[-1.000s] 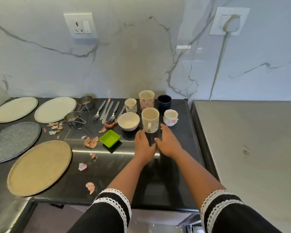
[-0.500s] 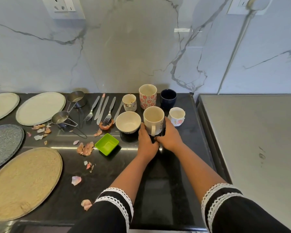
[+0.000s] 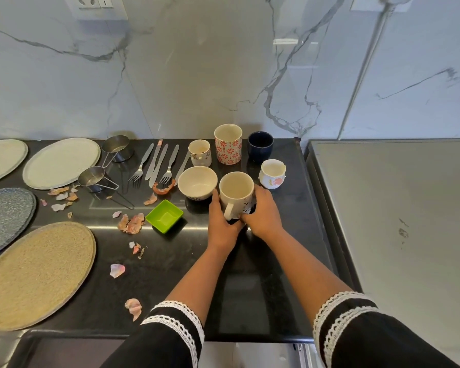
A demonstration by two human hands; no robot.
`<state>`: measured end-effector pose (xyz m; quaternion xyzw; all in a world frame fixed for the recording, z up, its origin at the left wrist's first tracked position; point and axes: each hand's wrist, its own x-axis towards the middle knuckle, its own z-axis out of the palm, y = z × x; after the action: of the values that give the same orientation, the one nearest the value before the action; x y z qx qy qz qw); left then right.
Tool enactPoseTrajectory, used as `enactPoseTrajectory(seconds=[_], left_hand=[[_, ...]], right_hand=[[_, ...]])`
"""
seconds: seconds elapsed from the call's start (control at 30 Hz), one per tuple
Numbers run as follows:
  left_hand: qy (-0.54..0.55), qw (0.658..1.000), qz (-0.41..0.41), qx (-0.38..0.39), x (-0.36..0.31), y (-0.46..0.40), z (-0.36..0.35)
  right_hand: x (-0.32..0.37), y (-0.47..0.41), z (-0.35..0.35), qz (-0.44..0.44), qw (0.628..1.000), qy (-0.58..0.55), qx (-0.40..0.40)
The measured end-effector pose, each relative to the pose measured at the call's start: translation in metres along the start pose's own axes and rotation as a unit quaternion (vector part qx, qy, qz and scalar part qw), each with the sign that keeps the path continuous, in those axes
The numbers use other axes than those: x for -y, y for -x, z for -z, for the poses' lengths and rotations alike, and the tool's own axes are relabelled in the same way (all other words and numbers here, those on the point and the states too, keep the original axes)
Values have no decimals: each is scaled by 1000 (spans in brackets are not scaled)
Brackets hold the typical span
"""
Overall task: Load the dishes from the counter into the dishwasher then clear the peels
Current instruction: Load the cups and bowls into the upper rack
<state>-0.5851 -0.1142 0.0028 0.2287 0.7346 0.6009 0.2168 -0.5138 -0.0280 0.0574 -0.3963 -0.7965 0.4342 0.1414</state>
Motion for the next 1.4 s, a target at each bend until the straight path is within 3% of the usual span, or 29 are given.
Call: enactPoseTrajectory(seconds=[0.37, 0.73, 1.4], left_hand=[[52, 997, -62, -9, -17, 85, -25], [55, 990, -112, 67, -48, 214, -96], [47, 949, -40, 309, -54, 424, -269]], right_hand=[[-29, 70, 39, 44, 999, -24, -18], [-96, 192, 129, 98, 987, -92, -88], [-263, 406, 284, -71, 967, -155, -189]])
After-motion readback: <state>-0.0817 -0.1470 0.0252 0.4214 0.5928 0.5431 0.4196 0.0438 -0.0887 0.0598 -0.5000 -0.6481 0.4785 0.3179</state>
